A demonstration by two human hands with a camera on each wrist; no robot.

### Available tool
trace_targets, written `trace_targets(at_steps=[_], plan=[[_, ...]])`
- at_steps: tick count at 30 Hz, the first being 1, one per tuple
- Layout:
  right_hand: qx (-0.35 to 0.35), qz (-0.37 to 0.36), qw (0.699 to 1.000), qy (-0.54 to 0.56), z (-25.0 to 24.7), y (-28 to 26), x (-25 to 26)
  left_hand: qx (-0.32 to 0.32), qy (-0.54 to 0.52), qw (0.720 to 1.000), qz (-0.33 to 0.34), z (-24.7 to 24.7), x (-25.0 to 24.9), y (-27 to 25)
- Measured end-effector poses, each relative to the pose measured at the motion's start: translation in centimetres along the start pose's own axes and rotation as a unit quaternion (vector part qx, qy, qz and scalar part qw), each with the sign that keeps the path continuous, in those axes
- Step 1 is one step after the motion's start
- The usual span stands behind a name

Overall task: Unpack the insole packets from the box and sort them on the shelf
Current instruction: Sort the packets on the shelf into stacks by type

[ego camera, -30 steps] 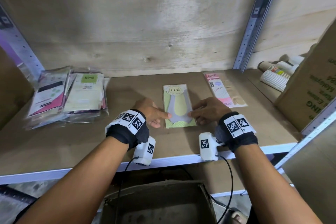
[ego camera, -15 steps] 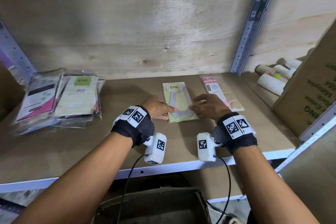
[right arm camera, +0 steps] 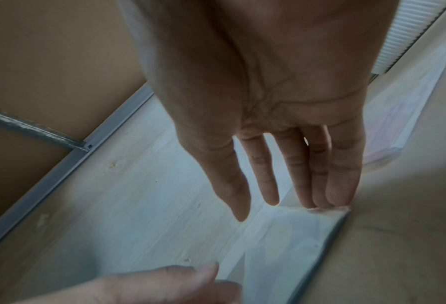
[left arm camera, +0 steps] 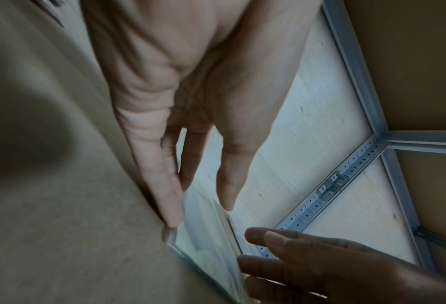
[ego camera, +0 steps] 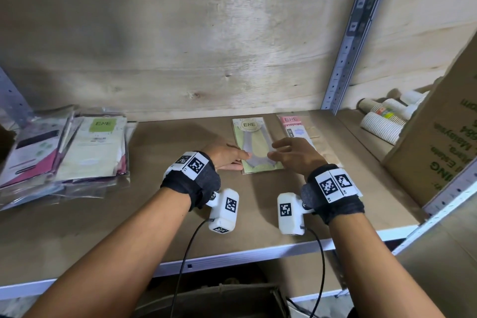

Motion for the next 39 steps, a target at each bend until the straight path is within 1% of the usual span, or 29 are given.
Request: trace_targets(at_steps=[9, 11, 13, 15, 17, 19, 22, 27, 34, 36, 38, 39], plan=[[-0.003, 0.004, 1.000, -0.006, -0.7, 0.2, 0.1, -0.011, 0.001, 1.000, 0.006, 0.2, -0.3, 0.7], [-0.015, -0.008, 1.000, -0.010, -1.0, -0.1, 0.5, -0.031, 0.015, 0.999, 0.008, -0.4, -0.3, 0.5], [-0.043, -0.027, 0.999, -0.007, -1.3, -0.7, 1.1, -0.056, 0.028, 0.998, 0.024, -1.7, -0.4, 0.0], [-0.058, -0.049, 0.997, 0.019, -1.4, -1.6, 1.5, -0.078, 0.032, 0.996, 0.041, -3.3, -0.5, -0.8], [-0.042, -0.069, 0.995, 0.058, -0.9, -2.7, 1.9, -0.106, 0.034, 0.992, 0.055, -5.3, -0.4, -2.1], [-0.005, -0.078, 0.990, 0.114, 0.1, -4.1, 2.6, -0.145, 0.032, 0.987, 0.070, -7.6, 0.0, -3.4], [0.052, -0.073, 0.981, 0.169, 2.1, -6.2, 3.9, -0.207, 0.029, 0.974, 0.092, -11.1, 0.5, -5.9], [0.127, -0.079, 0.979, 0.140, 7.1, -7.8, 7.1, -0.272, 0.043, 0.953, 0.125, -17.4, 0.5, -9.9], [0.197, -0.059, 0.973, 0.107, 16.5, -6.4, 13.1, -0.325, -0.002, 0.936, 0.133, -24.9, 0.4, -13.7], [0.205, -0.046, 0.973, 0.097, 19.4, -5.8, 14.8, -0.342, 0.008, 0.931, 0.124, -26.7, 0.8, -14.2], [0.204, -0.037, 0.975, 0.080, 22.1, -5.0, 16.3, -0.340, 0.018, 0.933, 0.115, -27.9, 1.2, -14.5], [0.201, -0.035, 0.977, 0.067, 23.4, -4.5, 17.1, -0.333, 0.004, 0.936, 0.112, -28.3, 1.5, -14.5]])
Point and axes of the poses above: each hand's wrist, its own y-axis towards the middle knuckle, its own z-axis out of the palm, x = y × z, the point moved 4 cm from there along y, towards the middle knuckle, and after that the axes turned 7 degrees about z, right-handed, at the moved point
